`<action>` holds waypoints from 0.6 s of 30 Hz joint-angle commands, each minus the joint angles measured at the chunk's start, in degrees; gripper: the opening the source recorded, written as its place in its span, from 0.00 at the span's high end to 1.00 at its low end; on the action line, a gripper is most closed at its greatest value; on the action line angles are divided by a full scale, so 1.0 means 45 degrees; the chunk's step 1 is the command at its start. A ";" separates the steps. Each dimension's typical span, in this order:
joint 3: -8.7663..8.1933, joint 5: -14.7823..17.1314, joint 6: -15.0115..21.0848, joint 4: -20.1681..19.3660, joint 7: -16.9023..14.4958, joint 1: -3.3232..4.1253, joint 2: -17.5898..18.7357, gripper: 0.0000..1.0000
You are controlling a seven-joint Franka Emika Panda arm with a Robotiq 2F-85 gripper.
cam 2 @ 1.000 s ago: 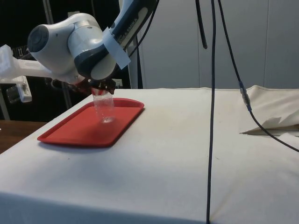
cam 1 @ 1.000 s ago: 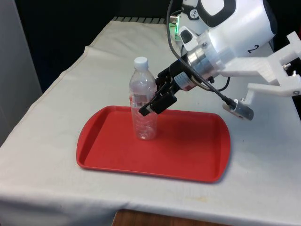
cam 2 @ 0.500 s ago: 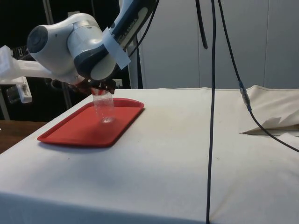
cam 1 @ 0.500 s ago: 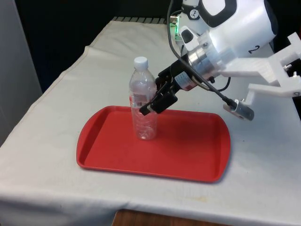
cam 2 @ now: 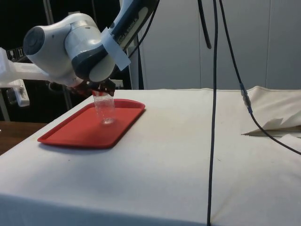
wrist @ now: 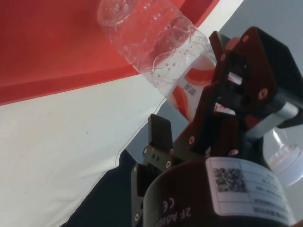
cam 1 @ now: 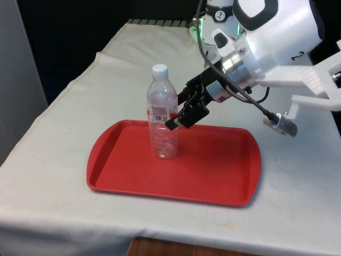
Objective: Place the bottle upright on the tray.
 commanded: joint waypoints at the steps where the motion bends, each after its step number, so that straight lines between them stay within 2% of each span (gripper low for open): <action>1: 0.0025 0.0038 -0.0025 0.0051 0.0051 0.0025 0.0025 0.00; 18: 0.0255 -0.0013 -0.0331 0.0089 0.0255 0.0153 0.0025 0.00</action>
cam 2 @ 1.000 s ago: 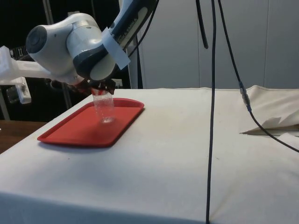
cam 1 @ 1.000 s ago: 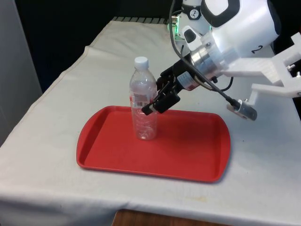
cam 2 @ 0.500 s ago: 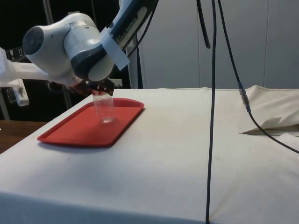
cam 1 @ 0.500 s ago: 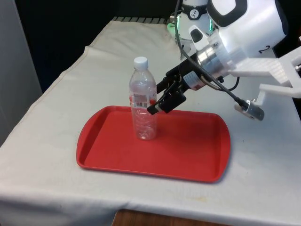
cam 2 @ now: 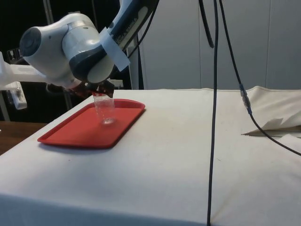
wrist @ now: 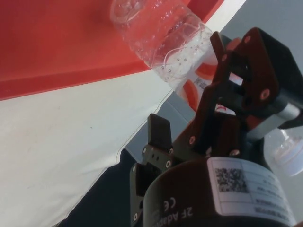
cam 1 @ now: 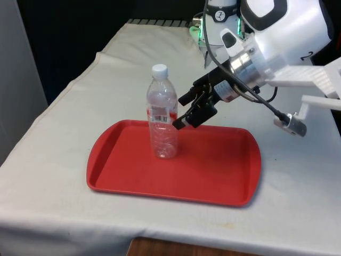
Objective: Place the bottle upright on the tray.
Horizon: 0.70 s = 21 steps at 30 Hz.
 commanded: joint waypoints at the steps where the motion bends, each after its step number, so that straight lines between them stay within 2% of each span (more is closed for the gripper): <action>1: 0.0025 0.0013 -0.0038 0.0051 0.0064 0.0038 0.0025 0.00; 9: 0.0076 -0.0013 -0.0153 0.0025 0.0076 0.0076 0.0000 0.00; 11: 0.0127 0.0013 -0.0242 0.0089 0.0153 0.0140 0.0000 0.00; 21: 0.0280 0.0038 -0.0458 0.0306 0.0089 0.0089 -0.0127 0.00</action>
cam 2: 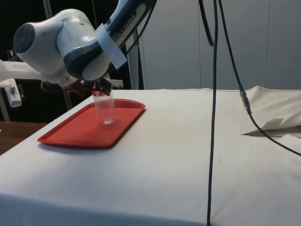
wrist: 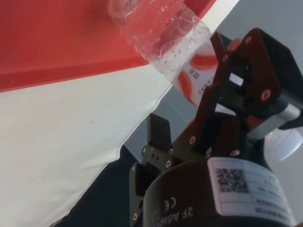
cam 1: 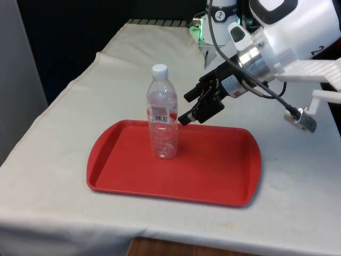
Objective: Place the bottle upright on the tray.
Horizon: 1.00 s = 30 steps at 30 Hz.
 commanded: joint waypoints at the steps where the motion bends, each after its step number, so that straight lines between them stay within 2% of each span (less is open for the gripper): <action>1: 0.0064 0.0089 0.0076 -0.0025 -0.0038 -0.0051 -0.0102 0.00; 5: 0.0115 0.0178 0.0115 -0.0013 -0.0064 -0.0115 -0.0242 0.00; 6: 0.0051 0.0064 0.0000 0.0013 -0.0025 -0.0038 -0.0178 0.00; 7: 0.0127 0.0204 0.0115 -0.0013 -0.0076 -0.0115 -0.0267 0.00; 14: 0.0229 0.0318 0.0115 -0.0013 -0.0140 -0.0204 -0.0535 0.00; 15: 0.0140 0.0166 0.0000 0.0013 -0.0064 -0.0115 -0.0446 0.00; 16: 0.0242 0.0344 0.0115 -0.0013 -0.0153 -0.0216 -0.0560 0.00; 21: 0.0267 0.0471 0.0115 0.0000 -0.0216 -0.0242 -0.0751 0.00; 22: 0.0267 0.0484 0.0115 0.0000 -0.0229 -0.0242 -0.0777 0.00; 23: 0.0178 0.0331 0.0000 0.0013 -0.0140 -0.0153 -0.0700 0.00; 24: 0.0267 0.0497 0.0115 0.0000 -0.0229 -0.0242 -0.0802 0.00; 30: 0.0331 0.0649 0.0102 0.0000 -0.0306 -0.0306 -0.1019 0.00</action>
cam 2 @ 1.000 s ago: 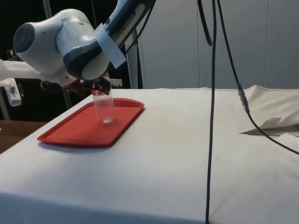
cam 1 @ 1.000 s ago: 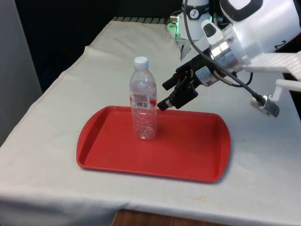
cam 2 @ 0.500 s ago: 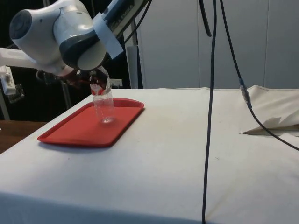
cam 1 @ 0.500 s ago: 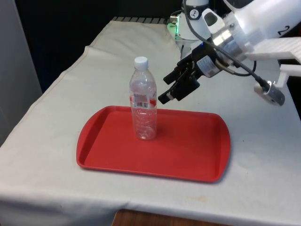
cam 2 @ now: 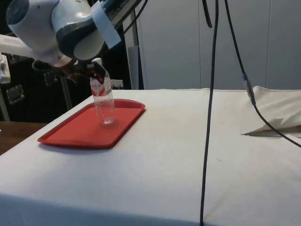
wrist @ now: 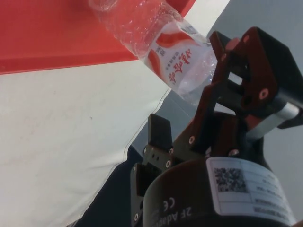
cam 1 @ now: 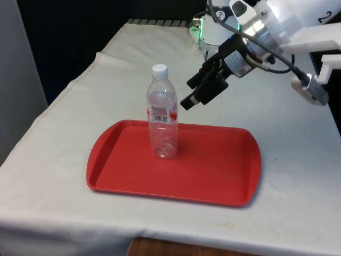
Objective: Place the bottle upright on the tray.
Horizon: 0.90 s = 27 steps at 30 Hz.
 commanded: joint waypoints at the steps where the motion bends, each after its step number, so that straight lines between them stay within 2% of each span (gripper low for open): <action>1: 0.0102 0.0191 0.0102 -0.0013 -0.0102 -0.0102 -0.0102 0.00; 11: 0.0178 0.0547 0.0115 0.0025 -0.0255 -0.0178 -0.0357 0.00; 12: 0.0076 0.0382 0.0013 0.0013 -0.0166 -0.0089 -0.0318 0.00; 13: 0.0178 0.0586 0.0115 0.0025 -0.0267 -0.0191 -0.0382 0.00; 20: 0.0191 0.0942 0.0115 0.0076 -0.0446 -0.0229 -0.0547 0.00; 21: 0.0089 0.0751 0.0013 0.0089 -0.0344 -0.0115 -0.0471 0.00; 22: 0.0204 0.1044 0.0127 0.0076 -0.0497 -0.0242 -0.0586 0.00; 27: 0.0191 0.1324 0.0166 0.0102 -0.0649 -0.0318 -0.0675 0.00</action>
